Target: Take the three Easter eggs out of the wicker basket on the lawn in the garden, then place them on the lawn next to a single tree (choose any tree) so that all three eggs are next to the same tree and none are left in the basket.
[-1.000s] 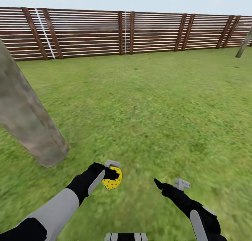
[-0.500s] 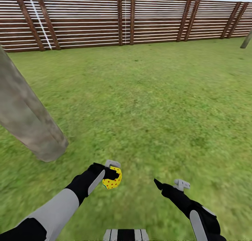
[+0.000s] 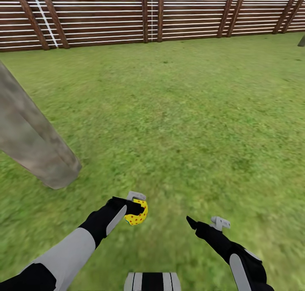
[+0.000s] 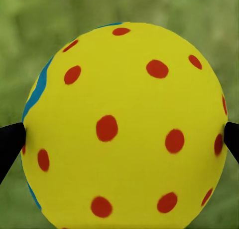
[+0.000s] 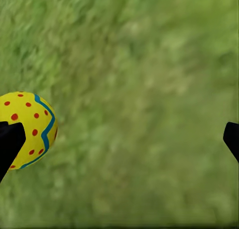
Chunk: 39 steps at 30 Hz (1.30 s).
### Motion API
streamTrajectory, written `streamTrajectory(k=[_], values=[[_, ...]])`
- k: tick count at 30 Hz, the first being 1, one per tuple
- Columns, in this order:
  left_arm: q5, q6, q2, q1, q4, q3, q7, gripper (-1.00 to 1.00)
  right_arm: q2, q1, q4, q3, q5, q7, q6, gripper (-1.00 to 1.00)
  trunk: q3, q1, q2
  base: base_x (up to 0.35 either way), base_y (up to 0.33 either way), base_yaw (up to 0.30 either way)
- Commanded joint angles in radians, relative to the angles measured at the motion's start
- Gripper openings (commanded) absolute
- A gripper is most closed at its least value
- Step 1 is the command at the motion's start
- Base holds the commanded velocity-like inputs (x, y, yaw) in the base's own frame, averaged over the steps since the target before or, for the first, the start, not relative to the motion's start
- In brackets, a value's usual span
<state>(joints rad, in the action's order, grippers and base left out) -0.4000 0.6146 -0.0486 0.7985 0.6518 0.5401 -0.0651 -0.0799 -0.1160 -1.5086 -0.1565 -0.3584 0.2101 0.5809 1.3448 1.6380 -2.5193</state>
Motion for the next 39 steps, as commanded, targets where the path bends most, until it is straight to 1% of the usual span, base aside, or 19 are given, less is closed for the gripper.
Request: streamTrajectory(k=[1,12,16,26,28,31,33,37,39], values=[[-0.010,0.002,0.001,0.000,0.001,0.003,-0.007,-1.00,-0.001,-0.001,-0.001,-0.003,-0.002,0.005,0.007,1.00,0.005,0.000,-0.001,0.000,0.000,0.000],[-0.010,-0.004,0.002,-0.001,0.003,0.004,-0.008,-1.00,-0.001,-0.001,-0.001,-0.003,-0.002,0.006,0.007,1.00,0.047,0.005,-0.003,0.000,0.000,0.000],[-0.010,-0.020,0.003,-0.001,0.003,0.003,-0.008,-1.00,-0.001,-0.001,-0.001,-0.003,-0.002,0.006,0.007,1.00,0.047,0.005,-0.003,0.000,0.000,0.000],[-0.011,-0.029,0.002,-0.001,0.008,0.003,-0.015,-1.00,-0.001,-0.001,-0.001,-0.003,-0.002,0.006,0.007,1.00,0.047,0.005,-0.003,0.000,0.000,0.000],[-0.011,-0.056,0.003,-0.001,0.008,0.000,-0.033,-1.00,-0.001,-0.001,-0.001,-0.003,-0.002,0.006,0.007,1.00,0.047,0.005,-0.003,0.000,0.000,0.000],[-0.011,-0.096,0.003,-0.002,0.009,-0.001,-0.080,-1.00,-0.001,-0.001,-0.001,-0.003,-0.002,0.006,0.007,1.00,0.047,0.005,-0.003,0.000,0.000,0.000],[-0.011,-0.117,0.003,-0.002,0.009,-0.002,-0.096,-1.00,-0.001,-0.001,-0.001,-0.003,-0.002,0.006,0.007,1.00,0.047,0.005,-0.003,0.000,0.000,0.000],[-0.011,-0.136,0.003,-0.002,0.009,-0.004,-0.111,-1.00,-0.001,-0.001,-0.001,-0.003,-0.002,0.006,0.007,1.00,0.047,0.005,-0.003,0.000,0.000,0.000],[-0.011,-0.143,0.003,-0.002,0.009,-0.004,-0.135,-1.00,-0.001,-0.001,-0.001,-0.003,-0.002,0.006,0.007,1.00,0.047,0.005,-0.003,0.000,0.000,0.000]])
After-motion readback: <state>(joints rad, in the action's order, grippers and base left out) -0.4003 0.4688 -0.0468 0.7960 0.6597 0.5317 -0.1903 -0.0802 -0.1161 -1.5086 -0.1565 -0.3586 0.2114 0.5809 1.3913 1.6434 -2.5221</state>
